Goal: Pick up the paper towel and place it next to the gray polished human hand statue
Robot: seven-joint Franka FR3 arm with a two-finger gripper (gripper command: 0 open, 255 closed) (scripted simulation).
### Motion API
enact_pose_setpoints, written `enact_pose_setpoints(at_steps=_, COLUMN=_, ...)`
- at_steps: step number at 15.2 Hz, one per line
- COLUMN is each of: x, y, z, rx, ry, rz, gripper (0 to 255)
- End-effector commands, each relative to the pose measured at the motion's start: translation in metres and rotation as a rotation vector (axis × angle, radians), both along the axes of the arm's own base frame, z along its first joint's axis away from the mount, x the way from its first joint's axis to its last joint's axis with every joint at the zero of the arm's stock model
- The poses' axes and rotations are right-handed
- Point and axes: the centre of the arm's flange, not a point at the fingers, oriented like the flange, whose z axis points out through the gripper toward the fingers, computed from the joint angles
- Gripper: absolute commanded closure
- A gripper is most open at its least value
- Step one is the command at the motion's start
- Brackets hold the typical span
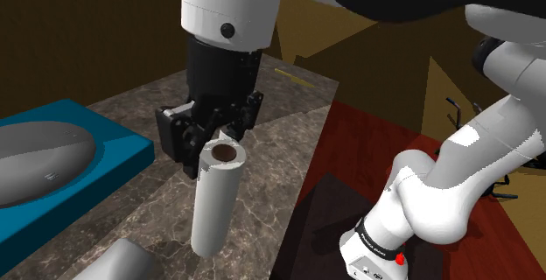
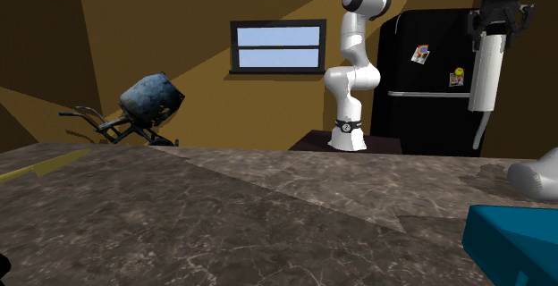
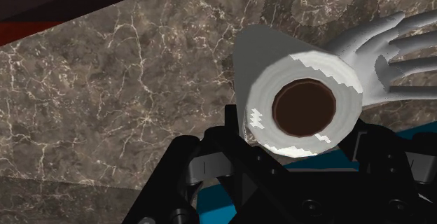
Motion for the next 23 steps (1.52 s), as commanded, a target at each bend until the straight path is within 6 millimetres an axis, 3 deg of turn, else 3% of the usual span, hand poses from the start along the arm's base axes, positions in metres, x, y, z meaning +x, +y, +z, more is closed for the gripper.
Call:
enact_pose_setpoints(at_steps=1, x=0.001, y=0.0, z=-0.011, rx=0.0, ry=0.0, rz=0.0, gripper=255)
enact_pose_setpoints(at_steps=23, x=0.001, y=0.0, z=-0.127, rx=0.0, ry=0.0, rz=0.0, gripper=255)
